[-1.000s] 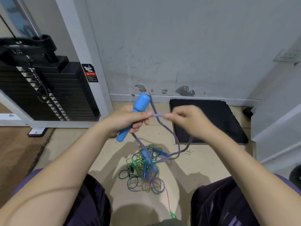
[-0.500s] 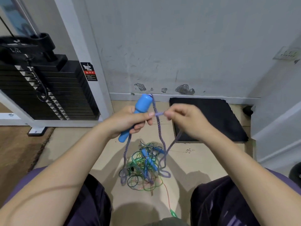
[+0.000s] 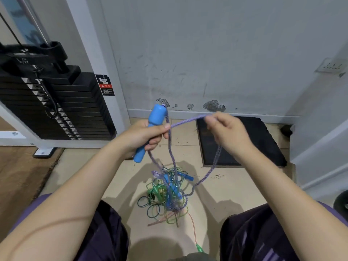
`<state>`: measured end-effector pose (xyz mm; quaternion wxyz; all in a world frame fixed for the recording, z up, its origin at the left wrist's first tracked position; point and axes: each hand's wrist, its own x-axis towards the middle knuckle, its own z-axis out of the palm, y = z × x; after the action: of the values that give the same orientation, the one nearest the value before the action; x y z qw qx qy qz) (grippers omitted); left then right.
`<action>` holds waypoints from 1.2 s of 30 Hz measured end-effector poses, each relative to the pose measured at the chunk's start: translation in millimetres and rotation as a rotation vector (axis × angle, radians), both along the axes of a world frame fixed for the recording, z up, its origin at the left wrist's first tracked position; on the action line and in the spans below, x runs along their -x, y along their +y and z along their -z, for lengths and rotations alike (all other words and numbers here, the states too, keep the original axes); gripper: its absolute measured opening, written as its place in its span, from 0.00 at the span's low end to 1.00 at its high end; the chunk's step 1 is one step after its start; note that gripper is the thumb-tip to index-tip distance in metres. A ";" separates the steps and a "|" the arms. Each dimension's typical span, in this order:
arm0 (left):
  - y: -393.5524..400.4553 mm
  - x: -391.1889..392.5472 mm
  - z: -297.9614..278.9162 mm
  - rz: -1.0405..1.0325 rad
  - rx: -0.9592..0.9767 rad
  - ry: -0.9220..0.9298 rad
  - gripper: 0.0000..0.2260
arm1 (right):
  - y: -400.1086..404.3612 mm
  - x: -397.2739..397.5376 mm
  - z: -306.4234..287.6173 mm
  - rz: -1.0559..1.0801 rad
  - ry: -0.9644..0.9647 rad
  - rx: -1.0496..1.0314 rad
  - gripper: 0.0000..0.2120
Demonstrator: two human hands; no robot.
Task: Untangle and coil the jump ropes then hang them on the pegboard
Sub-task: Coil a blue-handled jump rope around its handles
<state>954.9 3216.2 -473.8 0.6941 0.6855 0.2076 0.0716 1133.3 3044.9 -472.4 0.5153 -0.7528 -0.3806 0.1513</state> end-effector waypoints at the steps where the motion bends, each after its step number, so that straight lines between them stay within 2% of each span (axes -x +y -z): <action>1: 3.6 1.8 0.0 -0.022 0.005 -0.001 0.13 | -4.7 -5.4 -3.9 0.037 0.032 -0.029 0.14; 5: -7.0 -1.0 7.0 0.051 0.023 0.036 0.13 | -3.5 6.1 3.8 -0.198 0.149 0.060 0.08; 7: -20.0 -5.4 14.0 0.119 0.050 0.051 0.14 | 3.3 25.4 16.8 -0.353 0.142 0.116 0.12; 9: -29.0 -8.2 19.1 0.146 0.079 0.063 0.16 | 7.8 39.6 26.7 -0.429 0.086 0.155 0.11; 11: -27.9 -8.5 15.9 0.135 0.095 0.050 0.15 | 9.7 39.1 22.4 -0.406 0.026 0.153 0.13; 14: -7.9 -3.2 3.0 0.013 0.176 -0.054 0.13 | 7.6 23.6 0.6 -0.188 -0.024 0.051 0.20; 17: 10.8 0.9 2.1 -0.154 0.144 -0.092 0.14 | -3.1 -1.0 -11.6 0.001 0.106 -0.069 0.19; 20: -3.2 -3.4 14.0 -0.072 0.029 0.006 0.14 | -4.8 3.3 -5.2 -0.151 0.206 0.034 0.14; 24: -28.3 -9.4 19.5 0.099 0.045 0.053 0.13 | 5.0 31.9 12.2 -0.386 0.139 0.174 0.14; 28: -23.8 -7.1 12.8 0.120 0.031 0.072 0.15 | 7.1 34.1 11.8 -0.326 0.098 0.140 0.15; 31: -20.8 -4.8 10.2 0.122 -0.004 0.079 0.15 | 4.9 25.1 8.0 -0.251 0.152 0.056 0.18; 33: -19.1 -4.7 11.1 0.098 -0.007 0.071 0.15 | 2.1 19.7 8.3 -0.274 0.156 0.057 0.16; 36: -22.2 -6.5 14.2 0.136 0.037 0.063 0.14 | 1.6 26.7 13.9 -0.382 0.127 0.165 0.11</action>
<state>961.4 3194.0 -488.1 0.7032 0.6869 0.1837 -0.0013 1106.6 3046.5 -486.3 0.4367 -0.6956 -0.4696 0.3239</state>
